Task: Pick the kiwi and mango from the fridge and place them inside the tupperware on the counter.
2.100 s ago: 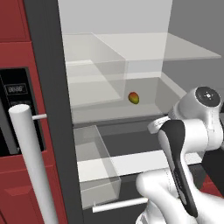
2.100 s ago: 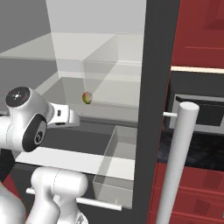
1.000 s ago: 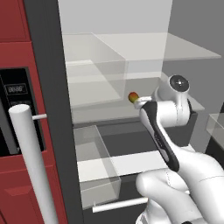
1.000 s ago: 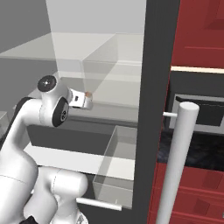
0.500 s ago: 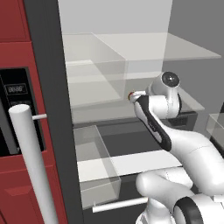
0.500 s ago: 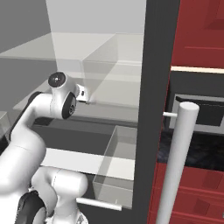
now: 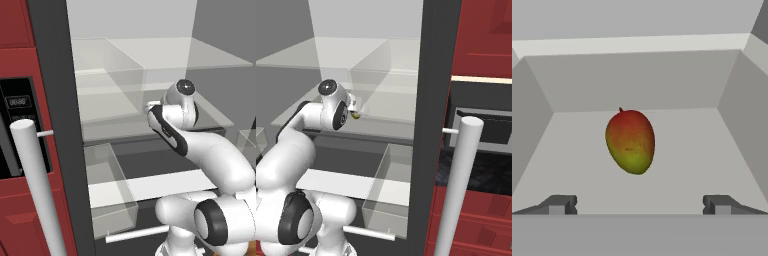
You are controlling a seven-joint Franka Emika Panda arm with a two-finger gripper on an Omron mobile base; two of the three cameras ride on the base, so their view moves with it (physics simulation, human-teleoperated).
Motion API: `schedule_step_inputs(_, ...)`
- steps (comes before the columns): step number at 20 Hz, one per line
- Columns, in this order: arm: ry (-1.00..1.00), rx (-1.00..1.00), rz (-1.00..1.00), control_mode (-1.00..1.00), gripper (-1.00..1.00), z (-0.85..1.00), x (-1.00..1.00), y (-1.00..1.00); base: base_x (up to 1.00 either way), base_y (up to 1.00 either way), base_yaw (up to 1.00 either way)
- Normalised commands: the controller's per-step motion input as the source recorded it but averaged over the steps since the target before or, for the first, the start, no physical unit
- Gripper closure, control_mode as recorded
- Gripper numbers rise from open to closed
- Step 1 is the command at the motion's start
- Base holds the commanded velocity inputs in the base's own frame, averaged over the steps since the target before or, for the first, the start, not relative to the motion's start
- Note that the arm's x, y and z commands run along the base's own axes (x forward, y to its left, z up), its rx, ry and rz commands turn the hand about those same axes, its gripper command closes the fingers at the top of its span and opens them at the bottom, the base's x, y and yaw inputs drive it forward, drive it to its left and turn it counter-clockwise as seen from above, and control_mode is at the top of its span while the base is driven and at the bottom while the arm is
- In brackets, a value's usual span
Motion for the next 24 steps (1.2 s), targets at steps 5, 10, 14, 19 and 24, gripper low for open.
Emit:
schedule_step_inputs(5,0.0,0.0,0.0,-1.0,-1.0,-0.2,0.27,0.05,0.0,0.0,0.0)
schedule_step_inputs(10,0.0,0.0,0.0,-1.0,-1.0,-0.05,0.41,0.0,0.0,0.0,0.0)
schedule_step_inputs(14,0.0,0.0,0.0,-1.0,-1.0,-0.07,0.43,0.0,0.0,0.0,0.0)
schedule_step_inputs(19,0.0,0.0,0.0,-1.0,-1.0,-0.2,0.19,0.0,0.0,0.0,0.0)
schedule_step_inputs(24,0.0,0.0,0.0,-1.0,-1.0,-0.24,0.0,0.0,0.0,0.0,0.0)
